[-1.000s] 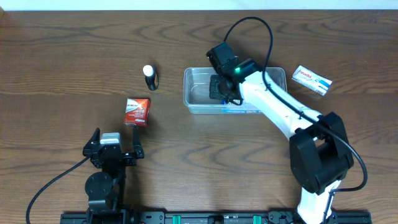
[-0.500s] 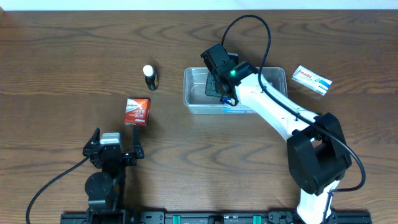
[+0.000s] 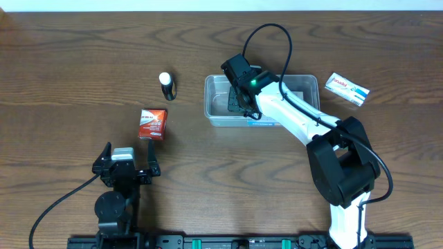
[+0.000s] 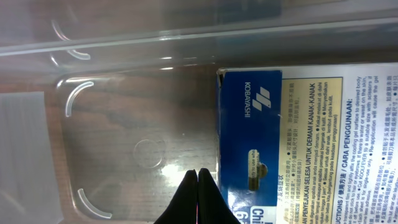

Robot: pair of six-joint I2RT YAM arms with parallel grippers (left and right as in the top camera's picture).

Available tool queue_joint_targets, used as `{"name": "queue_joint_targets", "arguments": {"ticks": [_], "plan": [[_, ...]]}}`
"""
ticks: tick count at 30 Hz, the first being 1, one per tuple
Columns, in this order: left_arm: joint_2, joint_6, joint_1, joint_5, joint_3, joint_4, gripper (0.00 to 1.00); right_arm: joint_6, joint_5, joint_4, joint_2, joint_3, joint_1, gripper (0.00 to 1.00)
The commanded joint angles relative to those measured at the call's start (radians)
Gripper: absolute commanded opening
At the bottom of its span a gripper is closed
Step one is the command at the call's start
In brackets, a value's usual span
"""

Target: Pack container

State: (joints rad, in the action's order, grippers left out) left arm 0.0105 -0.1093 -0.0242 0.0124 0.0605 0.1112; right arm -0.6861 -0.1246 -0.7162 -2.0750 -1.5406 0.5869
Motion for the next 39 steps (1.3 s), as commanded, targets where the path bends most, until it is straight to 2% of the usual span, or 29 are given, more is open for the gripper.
{"name": "queue_joint_targets", "arguments": {"ticks": [1,16,27,32,39], "plan": [[-0.006,-0.010,0.002,0.006,-0.031,0.014,0.98,0.034,-0.006,0.002,-0.029,0.009,0.009,0.01],[-0.006,-0.010,0.002,0.006,-0.031,0.014,0.98,0.125,-0.068,-0.002,-0.073,0.008,0.005,0.01],[-0.006,-0.010,0.002,0.006,-0.031,0.014,0.98,0.129,-0.066,-0.018,-0.072,-0.016,-0.005,0.02],[-0.006,-0.010,0.002,0.006,-0.031,0.014,0.98,0.208,-0.022,-0.042,-0.061,-0.098,-0.004,0.07],[-0.006,-0.010,0.002,0.006,-0.031,0.014,0.98,0.224,-0.046,-0.200,-0.028,-0.301,-0.029,0.08]]}}
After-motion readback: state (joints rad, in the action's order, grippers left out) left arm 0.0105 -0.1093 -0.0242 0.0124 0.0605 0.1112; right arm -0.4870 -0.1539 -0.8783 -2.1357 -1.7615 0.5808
